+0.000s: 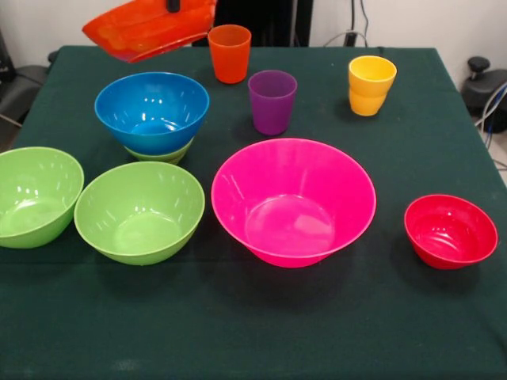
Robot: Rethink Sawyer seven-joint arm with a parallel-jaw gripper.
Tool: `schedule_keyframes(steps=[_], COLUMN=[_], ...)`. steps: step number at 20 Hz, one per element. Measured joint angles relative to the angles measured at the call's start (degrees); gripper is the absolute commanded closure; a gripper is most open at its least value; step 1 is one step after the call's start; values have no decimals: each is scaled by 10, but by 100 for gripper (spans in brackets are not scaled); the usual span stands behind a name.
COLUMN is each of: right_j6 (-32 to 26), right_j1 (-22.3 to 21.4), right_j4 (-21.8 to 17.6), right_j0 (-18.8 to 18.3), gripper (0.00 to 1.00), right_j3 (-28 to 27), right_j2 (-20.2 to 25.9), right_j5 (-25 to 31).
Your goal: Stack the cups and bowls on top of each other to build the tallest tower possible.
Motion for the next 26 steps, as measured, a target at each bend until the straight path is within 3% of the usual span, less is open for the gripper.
schedule_keyframes(steps=[17,26], right_j6=[0,0], right_j1=[44,44], right_j4=[-10,-11], right_j0=[-3,-32], gripper=[100,100], right_j3=[-18,-32], right_j2=[17,32], right_j5=[2,25])
